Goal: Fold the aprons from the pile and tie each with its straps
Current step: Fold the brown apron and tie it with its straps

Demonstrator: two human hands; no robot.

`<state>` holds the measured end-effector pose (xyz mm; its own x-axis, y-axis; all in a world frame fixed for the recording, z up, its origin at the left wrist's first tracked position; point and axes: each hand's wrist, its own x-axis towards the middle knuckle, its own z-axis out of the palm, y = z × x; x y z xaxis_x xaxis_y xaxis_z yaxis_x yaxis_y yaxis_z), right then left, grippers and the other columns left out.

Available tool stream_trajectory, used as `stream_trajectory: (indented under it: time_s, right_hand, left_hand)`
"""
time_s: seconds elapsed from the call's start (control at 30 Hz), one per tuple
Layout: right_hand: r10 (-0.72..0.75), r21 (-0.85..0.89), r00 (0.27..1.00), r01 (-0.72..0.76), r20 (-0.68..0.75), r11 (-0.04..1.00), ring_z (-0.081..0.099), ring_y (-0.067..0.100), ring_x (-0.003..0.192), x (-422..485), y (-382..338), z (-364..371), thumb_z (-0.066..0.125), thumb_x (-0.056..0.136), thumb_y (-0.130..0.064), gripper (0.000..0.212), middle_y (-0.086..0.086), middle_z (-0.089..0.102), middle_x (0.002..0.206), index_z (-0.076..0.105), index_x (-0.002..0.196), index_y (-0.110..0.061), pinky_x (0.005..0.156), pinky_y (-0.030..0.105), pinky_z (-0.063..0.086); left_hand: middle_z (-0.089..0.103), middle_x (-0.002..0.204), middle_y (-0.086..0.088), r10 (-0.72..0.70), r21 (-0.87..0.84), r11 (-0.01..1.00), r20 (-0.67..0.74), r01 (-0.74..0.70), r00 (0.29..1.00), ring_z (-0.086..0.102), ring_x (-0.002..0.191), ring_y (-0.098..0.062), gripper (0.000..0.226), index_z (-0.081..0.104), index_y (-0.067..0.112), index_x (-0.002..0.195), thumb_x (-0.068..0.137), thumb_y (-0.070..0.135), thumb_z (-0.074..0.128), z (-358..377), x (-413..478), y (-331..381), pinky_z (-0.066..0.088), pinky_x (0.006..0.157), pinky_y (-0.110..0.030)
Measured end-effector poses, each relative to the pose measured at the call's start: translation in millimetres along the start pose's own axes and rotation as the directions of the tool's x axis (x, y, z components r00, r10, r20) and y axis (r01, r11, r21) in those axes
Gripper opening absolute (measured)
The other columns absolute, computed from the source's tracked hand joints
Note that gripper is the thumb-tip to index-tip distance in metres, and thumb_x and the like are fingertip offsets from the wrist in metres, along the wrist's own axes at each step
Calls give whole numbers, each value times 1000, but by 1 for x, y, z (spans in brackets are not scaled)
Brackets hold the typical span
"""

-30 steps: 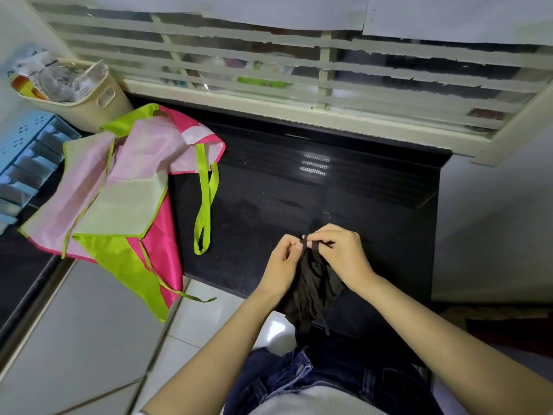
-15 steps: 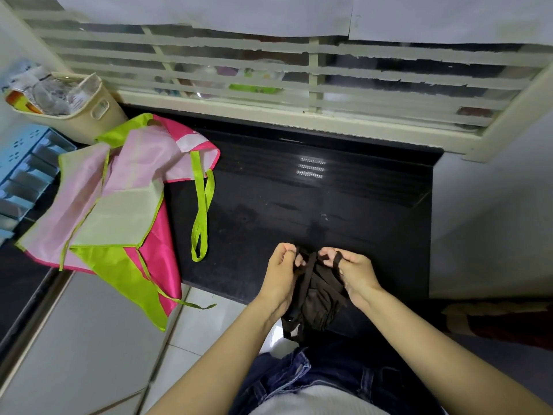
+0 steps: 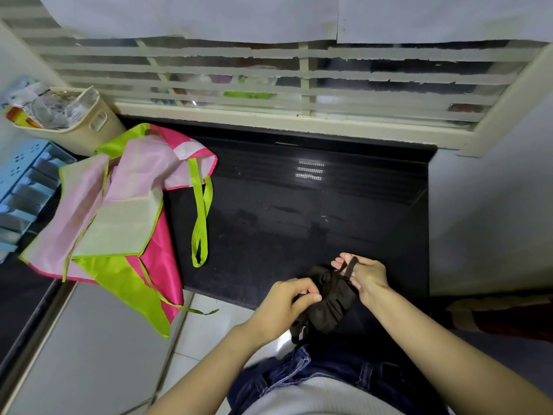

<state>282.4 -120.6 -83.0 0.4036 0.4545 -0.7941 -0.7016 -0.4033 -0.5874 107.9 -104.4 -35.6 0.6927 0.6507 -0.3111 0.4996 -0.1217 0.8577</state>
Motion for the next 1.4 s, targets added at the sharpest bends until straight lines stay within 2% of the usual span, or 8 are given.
stream_trajectory:
  time_s: [0.13, 0.5, 0.63, 0.77, 0.87, 1.03, 1.23, 1.4]
  right_hand:
    - [3, -1, 1000, -3, -24, 1000, 66, 15, 50, 6, -11, -5, 51, 94, 1, 18, 16, 62, 79, 60, 105, 12, 47, 19, 55]
    - [53, -50, 996, -57, -76, 997, 63, 24, 64, 22, -33, 1, 46, 95, 5, 15, 21, 63, 98, 60, 92, 9, 47, 24, 55]
    - [-115, -255, 993, 119, 32, 960, 65, 21, 67, 19, -46, 5, 44, 97, 3, 21, 12, 65, 83, 59, 110, 9, 53, 21, 56]
    - [-100, -421, 952, 220, 288, 880, 67, 20, 74, -3, -63, 17, 41, 96, 4, 23, 13, 67, 89, 59, 110, 5, 59, 20, 57]
    - [-35, -477, 936, 211, 351, 853, 65, 26, 97, -13, -65, 26, 46, 99, -11, 23, 17, 64, 113, 59, 113, 2, 78, 28, 55]
    - [187, -497, 916, 15, 354, 867, 65, 26, 94, -13, -72, 24, 39, 97, -49, 47, 15, 64, 102, 51, 111, -6, 85, 35, 52]
    - [82, -491, 933, 108, 349, 864, 58, 15, 65, -8, -76, 27, 38, 102, -32, 32, 6, 56, 72, 55, 97, -5, 73, 29, 56]
    - [-169, -501, 959, 265, 229, 824, 61, 23, 95, 7, -72, 29, 37, 100, -7, 37, 19, 57, 121, 36, 136, 1, 84, 31, 51]
  left_hand:
    - [45, 63, 1, -75, -76, 994, 25, 77, 997, 37, 61, -8, 24, 56, 23, 71, 93, 17, 57, -13, -4, -10, 32, 59, -21]
    - [48, 59, 21, -73, 210, 977, 233, 23, 970, 42, 59, 1, 30, 48, 25, 68, 96, 17, 53, -42, -10, -26, 31, 60, -10]
    - [47, 73, 11, -63, 251, 967, 87, 39, 994, 44, 71, -1, 26, 50, 21, 72, 98, 18, 48, -44, -1, -31, 34, 71, -16]
    - [68, 102, 1, -182, -370, 924, -187, 102, 965, 60, 101, -4, 27, 66, 9, 93, 101, 16, 41, -30, 23, -2, 43, 94, -20]
    - [65, 74, -8, -248, -673, 736, -177, 66, 952, 63, 76, -19, 37, 62, 6, 77, 102, 18, 37, -15, 39, 20, 50, 83, -27]
    - [47, 65, 0, -209, -331, 934, -191, 137, 959, 38, 55, -6, 28, 46, 15, 74, 99, 26, 45, -6, 47, 8, 35, 60, -22]
    - [47, 66, 7, -277, -220, 946, -177, 236, 944, 45, 60, 0, 22, 46, 23, 117, 96, 25, 52, -7, 51, -1, 38, 60, -9]
    - [46, 69, 7, -264, -194, 954, -176, 229, 948, 45, 64, -3, 16, 56, 24, 111, 95, 27, 54, -5, 54, -2, 38, 62, -10]
